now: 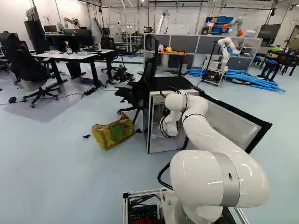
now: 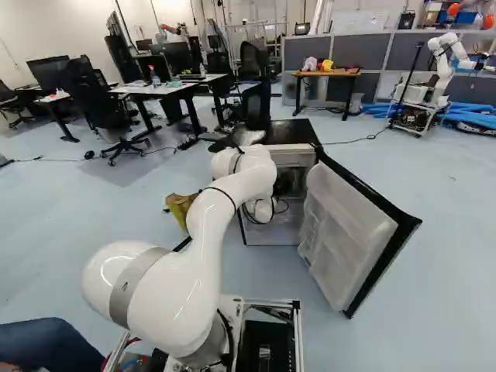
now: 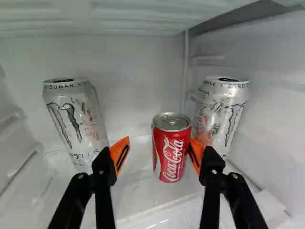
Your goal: Grab a drink from the fridge
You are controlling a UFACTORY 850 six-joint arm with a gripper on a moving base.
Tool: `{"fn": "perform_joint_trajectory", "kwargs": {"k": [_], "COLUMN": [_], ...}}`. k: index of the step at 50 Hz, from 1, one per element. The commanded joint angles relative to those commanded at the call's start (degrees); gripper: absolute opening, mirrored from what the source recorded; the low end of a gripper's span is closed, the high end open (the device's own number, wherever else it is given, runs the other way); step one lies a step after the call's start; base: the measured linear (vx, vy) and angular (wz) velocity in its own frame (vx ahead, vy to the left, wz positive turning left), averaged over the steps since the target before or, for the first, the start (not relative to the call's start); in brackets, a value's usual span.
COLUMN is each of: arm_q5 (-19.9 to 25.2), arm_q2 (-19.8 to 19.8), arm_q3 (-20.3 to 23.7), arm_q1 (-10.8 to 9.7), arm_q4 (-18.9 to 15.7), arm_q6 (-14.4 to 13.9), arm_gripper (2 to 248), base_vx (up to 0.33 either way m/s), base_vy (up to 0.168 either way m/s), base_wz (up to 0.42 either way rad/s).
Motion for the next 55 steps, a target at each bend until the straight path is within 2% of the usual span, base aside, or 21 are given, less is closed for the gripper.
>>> {"fn": "perform_joint_trajectory", "kwargs": {"k": [26,27,32,33,37,38,55], "arm_q5": [0.0,0.0,0.0,0.0,0.0,0.0,0.0], "arm_q2": [-0.4,-0.4,-0.4,-0.4,-0.4,-0.4,-0.2], "arm_q3": [-0.7,-0.7,-0.7,-0.7,-0.7,-0.7,-0.4], "arm_q1": [0.0,0.0,0.0,0.0,0.0,0.0,0.0], "arm_q4": [0.0,0.0,0.0,0.0,0.0,0.0,0.0], "arm_q6": [0.0,0.0,0.0,0.0,0.0,0.0,0.0], "arm_gripper": [177,163,163,124,124,95,94], "base_vx": [0.000,0.000,0.000,0.000,0.000,0.000,0.000], "base_vy": [0.000,0.000,0.000,0.000,0.000,0.000,0.000], "base_wz": [0.000,0.000,0.000,0.000,0.000,0.000,0.000]}}
